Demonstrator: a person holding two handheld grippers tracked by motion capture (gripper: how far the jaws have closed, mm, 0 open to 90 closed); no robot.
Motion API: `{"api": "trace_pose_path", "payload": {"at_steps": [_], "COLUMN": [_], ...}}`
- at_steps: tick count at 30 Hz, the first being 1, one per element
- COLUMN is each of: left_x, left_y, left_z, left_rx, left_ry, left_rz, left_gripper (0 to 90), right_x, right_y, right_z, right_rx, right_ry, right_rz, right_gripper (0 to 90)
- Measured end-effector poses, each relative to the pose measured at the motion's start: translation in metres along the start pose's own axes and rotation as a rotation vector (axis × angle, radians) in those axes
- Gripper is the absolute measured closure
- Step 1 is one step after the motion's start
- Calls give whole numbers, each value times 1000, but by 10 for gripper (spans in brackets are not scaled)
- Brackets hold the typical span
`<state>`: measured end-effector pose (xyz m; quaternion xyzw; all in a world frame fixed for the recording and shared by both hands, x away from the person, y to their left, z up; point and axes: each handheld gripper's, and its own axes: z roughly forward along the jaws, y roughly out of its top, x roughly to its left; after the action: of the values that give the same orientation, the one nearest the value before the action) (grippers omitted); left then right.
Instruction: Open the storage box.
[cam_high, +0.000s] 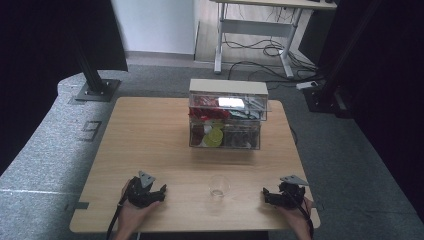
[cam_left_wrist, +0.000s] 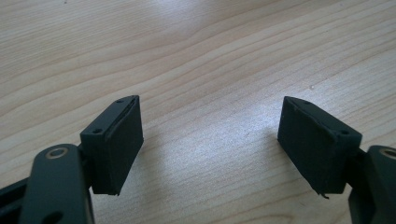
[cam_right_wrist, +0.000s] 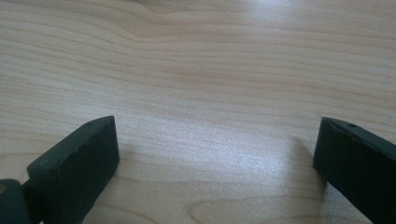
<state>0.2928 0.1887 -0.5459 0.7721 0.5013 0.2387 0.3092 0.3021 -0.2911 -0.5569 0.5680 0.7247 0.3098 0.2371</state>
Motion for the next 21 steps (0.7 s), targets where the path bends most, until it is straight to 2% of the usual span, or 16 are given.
{"api": "trace_pose_path", "payload": {"at_steps": [6,9,14,21], "left_x": [2,3,9,21], "left_y": [-1,1,3,5], "left_z": [-4,-8,-21,-32], "left_rx": [-49,-47,-72,-99], "left_ry": [-24,-22,-12,-26], "left_rz": [-6,-12,-16,-41], "left_gripper": [276,323,491,662], "right_x": [3,4,3,3], "right_y": [1,0,-2,-3], "right_z": [1,-1,-3,-5], "right_rx": [-2,-14,-22,-32], "right_ry": [-1,2,4,-4], "right_rz": [7,4,3,9], "right_gripper": [23,64,96,132]}}
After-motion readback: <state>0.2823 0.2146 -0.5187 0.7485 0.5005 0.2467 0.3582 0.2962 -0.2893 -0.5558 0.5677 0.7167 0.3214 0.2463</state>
